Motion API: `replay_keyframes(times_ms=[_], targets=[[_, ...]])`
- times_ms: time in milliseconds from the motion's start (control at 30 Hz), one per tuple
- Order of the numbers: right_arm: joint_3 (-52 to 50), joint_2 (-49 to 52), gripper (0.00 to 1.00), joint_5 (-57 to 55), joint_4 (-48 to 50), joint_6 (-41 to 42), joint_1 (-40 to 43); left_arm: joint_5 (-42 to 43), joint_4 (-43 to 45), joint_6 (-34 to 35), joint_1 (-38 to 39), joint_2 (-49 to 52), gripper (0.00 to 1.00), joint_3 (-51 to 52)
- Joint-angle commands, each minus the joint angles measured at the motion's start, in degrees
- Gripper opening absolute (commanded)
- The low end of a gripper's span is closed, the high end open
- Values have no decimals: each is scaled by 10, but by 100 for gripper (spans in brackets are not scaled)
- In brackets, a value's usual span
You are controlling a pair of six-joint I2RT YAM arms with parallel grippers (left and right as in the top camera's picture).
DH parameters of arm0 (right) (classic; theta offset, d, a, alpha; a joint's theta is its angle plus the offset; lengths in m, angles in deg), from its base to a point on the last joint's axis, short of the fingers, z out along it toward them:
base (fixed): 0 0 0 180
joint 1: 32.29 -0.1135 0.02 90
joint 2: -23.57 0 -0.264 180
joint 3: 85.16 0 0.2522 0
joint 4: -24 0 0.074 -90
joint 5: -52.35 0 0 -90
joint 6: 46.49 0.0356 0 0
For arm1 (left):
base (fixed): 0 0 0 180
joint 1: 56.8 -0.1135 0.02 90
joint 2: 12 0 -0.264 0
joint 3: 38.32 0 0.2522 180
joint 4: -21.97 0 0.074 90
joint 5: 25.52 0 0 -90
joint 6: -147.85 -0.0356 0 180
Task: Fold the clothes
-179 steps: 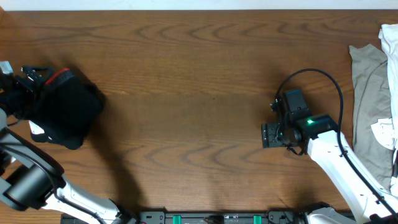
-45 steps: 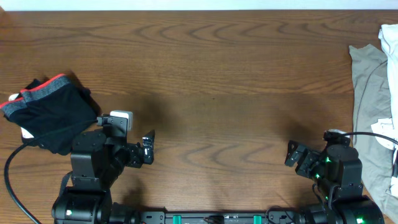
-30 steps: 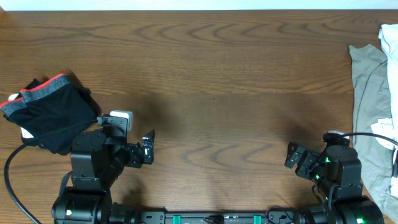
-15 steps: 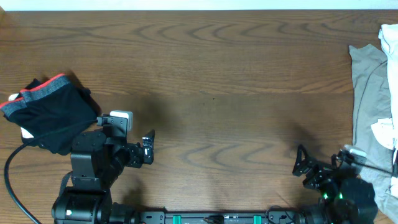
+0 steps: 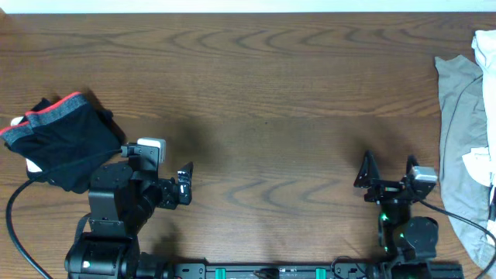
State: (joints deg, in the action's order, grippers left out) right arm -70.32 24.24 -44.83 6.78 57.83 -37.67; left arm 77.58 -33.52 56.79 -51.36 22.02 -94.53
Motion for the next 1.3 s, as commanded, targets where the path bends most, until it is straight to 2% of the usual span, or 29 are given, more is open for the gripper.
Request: replay_keyframes(times_ms=[0, 167, 1133, 1267], targets=[[-8, -4, 99, -10, 13, -28, 8, -5, 3, 9, 1, -1, 98, 2], [-8, -4, 99, 20, -5, -68, 8, -5, 2, 9, 1, -1, 98, 2], [-8, -4, 99, 20, -3, -67, 8, -6, 3, 9, 2, -1, 98, 2], [-8, -4, 99, 20, -3, -67, 8, -7, -2, 9, 35, -2, 98, 2]])
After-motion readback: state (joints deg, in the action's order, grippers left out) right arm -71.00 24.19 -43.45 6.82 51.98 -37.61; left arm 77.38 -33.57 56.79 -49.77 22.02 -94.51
